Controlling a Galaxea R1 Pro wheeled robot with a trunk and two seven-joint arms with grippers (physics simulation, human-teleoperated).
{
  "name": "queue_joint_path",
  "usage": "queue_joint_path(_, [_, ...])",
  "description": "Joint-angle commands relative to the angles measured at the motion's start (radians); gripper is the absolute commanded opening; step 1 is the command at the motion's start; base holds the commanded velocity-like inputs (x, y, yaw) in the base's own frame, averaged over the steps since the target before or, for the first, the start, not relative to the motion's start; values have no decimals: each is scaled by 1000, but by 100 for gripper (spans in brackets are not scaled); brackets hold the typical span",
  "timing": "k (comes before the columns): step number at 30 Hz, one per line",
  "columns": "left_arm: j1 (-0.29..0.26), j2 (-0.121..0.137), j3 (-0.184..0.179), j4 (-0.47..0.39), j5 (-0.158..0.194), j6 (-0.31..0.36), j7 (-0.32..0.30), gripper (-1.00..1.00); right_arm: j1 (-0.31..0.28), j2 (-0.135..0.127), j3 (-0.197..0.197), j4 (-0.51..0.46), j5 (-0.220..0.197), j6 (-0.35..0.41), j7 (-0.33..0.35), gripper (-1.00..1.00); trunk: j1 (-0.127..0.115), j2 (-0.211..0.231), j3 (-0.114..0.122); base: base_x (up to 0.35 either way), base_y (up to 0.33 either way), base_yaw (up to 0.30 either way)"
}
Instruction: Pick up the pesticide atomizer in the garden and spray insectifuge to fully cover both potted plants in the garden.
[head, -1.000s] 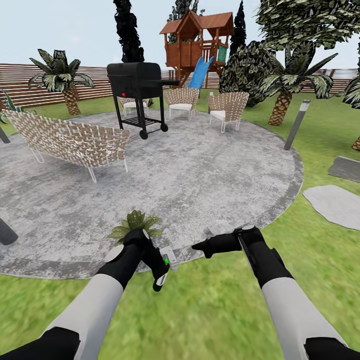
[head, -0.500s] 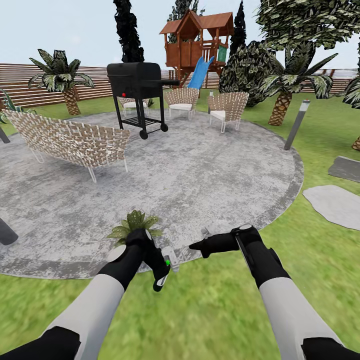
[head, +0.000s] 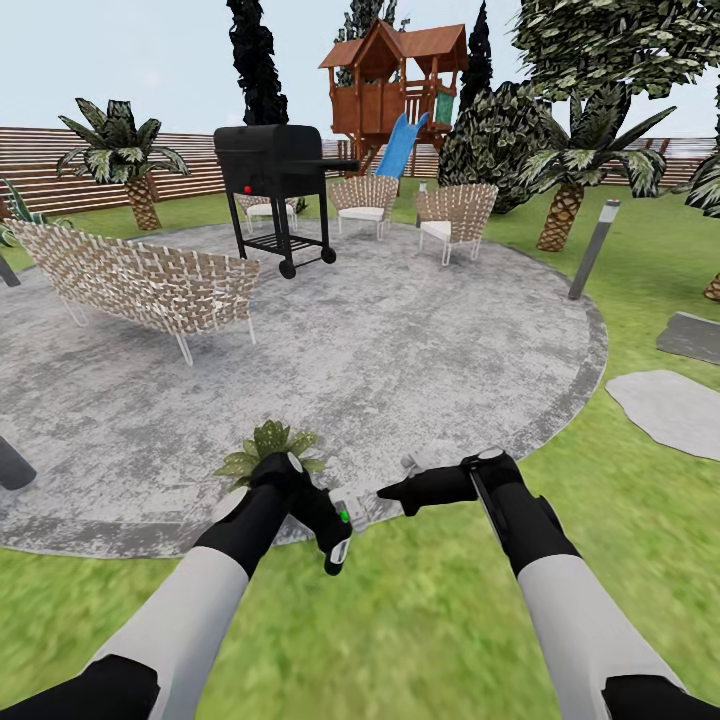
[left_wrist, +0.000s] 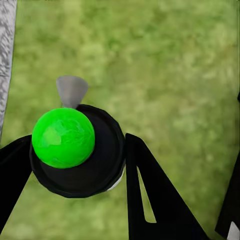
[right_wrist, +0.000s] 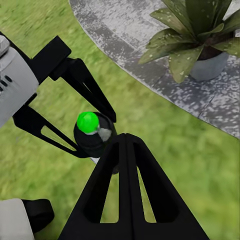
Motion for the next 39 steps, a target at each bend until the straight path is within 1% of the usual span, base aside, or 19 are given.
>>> queue_joint_path(1, [0, 0, -1, -1, -3, 10, -6, -100, -1, 4, -1, -2, 6, 8, 6, -100, 0, 0, -1, 0, 0, 0])
queue_joint_path(12, [0, 0, -1, -2, 0, 9, -6, -100, -1, 9, 1, -2, 6, 8, 5, -100, 0, 0, -1, 0, 0, 0])
queue_joint_path(14, [0, 0, -1, -2, 22, 9, -6, -100, -1, 10, 1, -2, 6, 8, 5, -100, 0, 0, -1, 0, 0, 0])
queue_joint_path(15, [0, 0, -1, -2, 51, 8, -6, -100, -1, 10, 1, -2, 6, 8, 5, -100, 0, 0, -1, 0, 0, 0])
queue_joint_path(17, [0, 0, -2, -2, 88, 8, -5, -100, -1, 10, 1, -2, 6, 8, 5, -100, 0, 0, -1, 0, 0, 0])
queue_joint_path(20, [0, 0, -3, -2, 104, 7, -4, -100, -1, 20, 1, -2, 6, 8, 5, -100, 0, 0, -1, 0, 0, 0])
queue_joint_path(25, [0, 0, -3, -2, 107, 7, -4, -100, -1, 25, 2, -2, 6, 8, 5, -100, 0, 0, -1, 0, 0, 0])
queue_joint_path(30, [0, 0, -6, -27, 108, 7, -4, -100, -1, 26, 3, -2, 6, 8, 5, -100, 0, 0, -1, 0, 0, 0])
queue_joint_path(39, [0, 0, -6, -38, 108, 9, -4, -100, -1, 26, 4, -2, 6, 8, 5, -100, 0, 0, -1, 0, 0, 0])
